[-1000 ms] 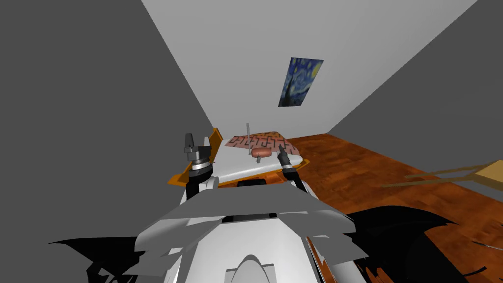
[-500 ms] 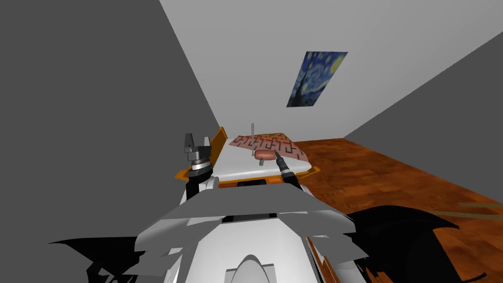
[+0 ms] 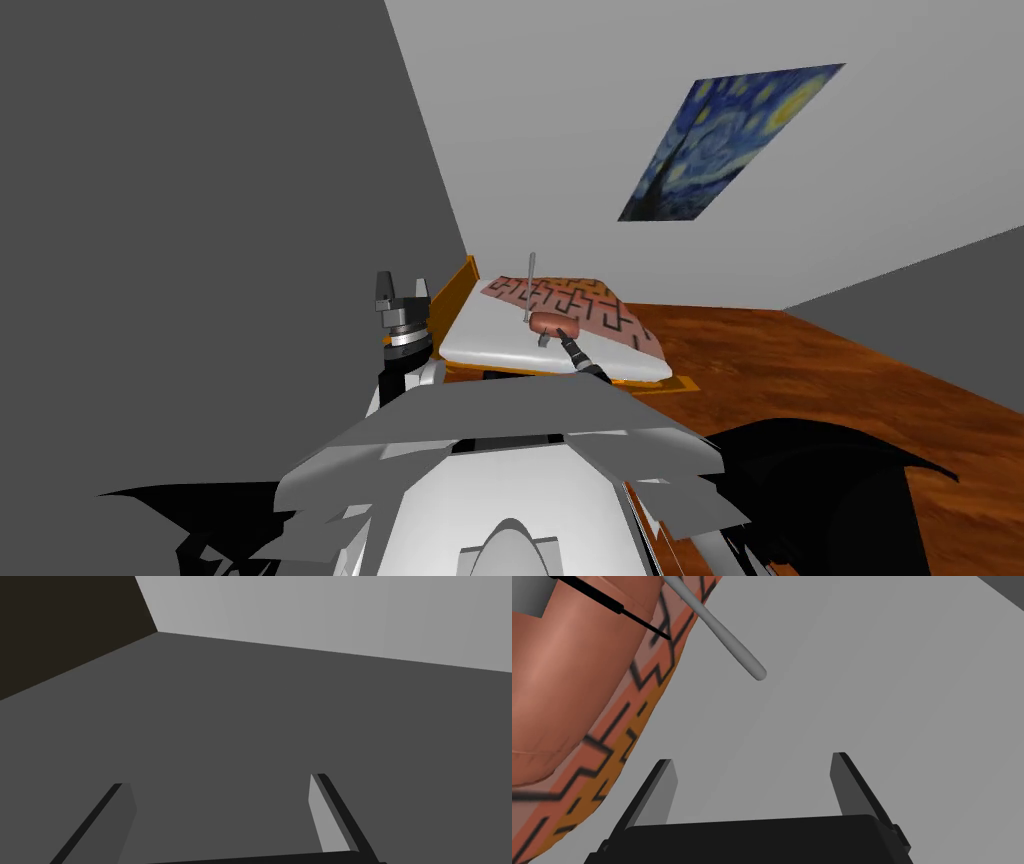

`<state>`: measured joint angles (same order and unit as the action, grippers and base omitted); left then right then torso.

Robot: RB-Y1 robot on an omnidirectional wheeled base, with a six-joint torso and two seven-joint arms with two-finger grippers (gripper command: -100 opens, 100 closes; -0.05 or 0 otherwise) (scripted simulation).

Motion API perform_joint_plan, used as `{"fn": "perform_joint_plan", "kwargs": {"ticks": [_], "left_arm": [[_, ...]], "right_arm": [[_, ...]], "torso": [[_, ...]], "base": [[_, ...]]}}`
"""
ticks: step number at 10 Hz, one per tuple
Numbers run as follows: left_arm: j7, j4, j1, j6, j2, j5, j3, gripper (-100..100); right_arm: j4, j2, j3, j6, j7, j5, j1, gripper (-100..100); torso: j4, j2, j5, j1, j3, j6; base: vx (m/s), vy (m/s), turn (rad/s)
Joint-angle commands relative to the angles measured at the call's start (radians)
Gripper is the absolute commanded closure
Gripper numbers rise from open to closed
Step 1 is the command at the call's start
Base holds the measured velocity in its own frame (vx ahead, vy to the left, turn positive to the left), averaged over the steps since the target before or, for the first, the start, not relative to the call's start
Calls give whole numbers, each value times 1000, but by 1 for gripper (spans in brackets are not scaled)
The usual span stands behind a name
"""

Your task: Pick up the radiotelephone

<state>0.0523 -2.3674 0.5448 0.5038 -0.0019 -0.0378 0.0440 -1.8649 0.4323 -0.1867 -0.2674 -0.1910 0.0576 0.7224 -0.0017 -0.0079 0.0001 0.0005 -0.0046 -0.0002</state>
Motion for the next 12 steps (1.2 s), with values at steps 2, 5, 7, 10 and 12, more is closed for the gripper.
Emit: {"fn": "perform_joint_plan", "kwargs": {"ticks": [2,5,7,10,12], "left_arm": [[0,0,0,0,0,0,0,0],[0,0,0,0,0,0,0,0],[0,0,0,0,0,0,0,0],[0,0,0,0,0,0,0,0],[0,0,0,0,0,0,0,0]], "right_arm": [[67,40,-42,29,-57,25,20,-100],[104,72,-65,40,-86,36,34,-100],[166,129,-113,62,-145,58,57,-100],[251,192,-162,82,-204,77,74,-100],[286,220,-186,92,-233,86,80,-100]], "torso": [[0,1,0,0,1,1],[0,2,0,1,1,1],[1,4,0,2,2,0],[1,3,0,1,2,0],[1,4,0,2,2,1]], "base": [[66,-24,222],[57,-21,238],[48,-12,361],[51,-25,336],[27,-13,333]]}}
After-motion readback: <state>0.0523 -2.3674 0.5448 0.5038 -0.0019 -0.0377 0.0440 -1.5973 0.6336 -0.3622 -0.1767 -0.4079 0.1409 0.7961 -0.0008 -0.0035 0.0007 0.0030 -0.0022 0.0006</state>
